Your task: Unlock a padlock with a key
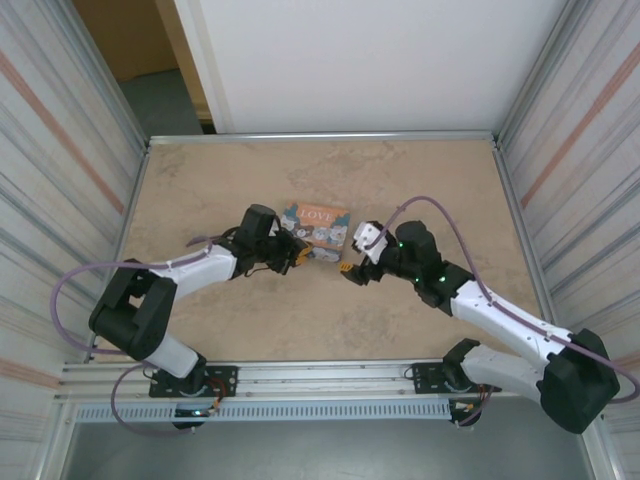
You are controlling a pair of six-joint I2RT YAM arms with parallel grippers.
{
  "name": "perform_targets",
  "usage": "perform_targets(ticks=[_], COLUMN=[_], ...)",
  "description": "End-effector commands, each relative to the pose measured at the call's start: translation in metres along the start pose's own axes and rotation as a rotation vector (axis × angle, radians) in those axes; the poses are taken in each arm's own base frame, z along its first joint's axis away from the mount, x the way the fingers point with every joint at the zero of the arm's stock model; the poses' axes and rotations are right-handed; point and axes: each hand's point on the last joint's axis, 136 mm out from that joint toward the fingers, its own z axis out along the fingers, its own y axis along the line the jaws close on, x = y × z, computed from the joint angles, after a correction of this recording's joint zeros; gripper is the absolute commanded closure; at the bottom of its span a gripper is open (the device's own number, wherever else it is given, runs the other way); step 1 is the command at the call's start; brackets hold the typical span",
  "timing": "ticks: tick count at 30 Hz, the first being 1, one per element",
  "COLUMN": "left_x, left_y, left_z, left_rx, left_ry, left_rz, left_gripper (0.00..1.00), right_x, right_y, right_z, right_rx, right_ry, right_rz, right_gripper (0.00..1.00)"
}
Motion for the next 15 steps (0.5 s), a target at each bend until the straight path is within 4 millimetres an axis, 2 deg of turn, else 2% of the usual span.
perform_targets(ticks=[1, 7, 15], left_x=[0.01, 0.013, 0.015], left_y=[-0.011, -0.012, -0.011], left_z=[-0.004, 0.0, 0.004], left_rx=[-0.002, -0.013, -0.023], left_ry=[0.034, 0.055, 0.069], left_rz=[-0.035, -0.062, -0.08], left_gripper=[1.0, 1.0, 1.0], right_x=[0.011, 0.008, 0.006], right_y=[0.005, 0.016, 0.033], right_z=[0.008, 0.022, 0.05], right_rx=[0.044, 0.038, -0.022], right_ry=[0.09, 0.126, 0.173], right_rz=[-0.202, -0.321, -0.392], right_gripper=[0.16, 0.17, 0.31])
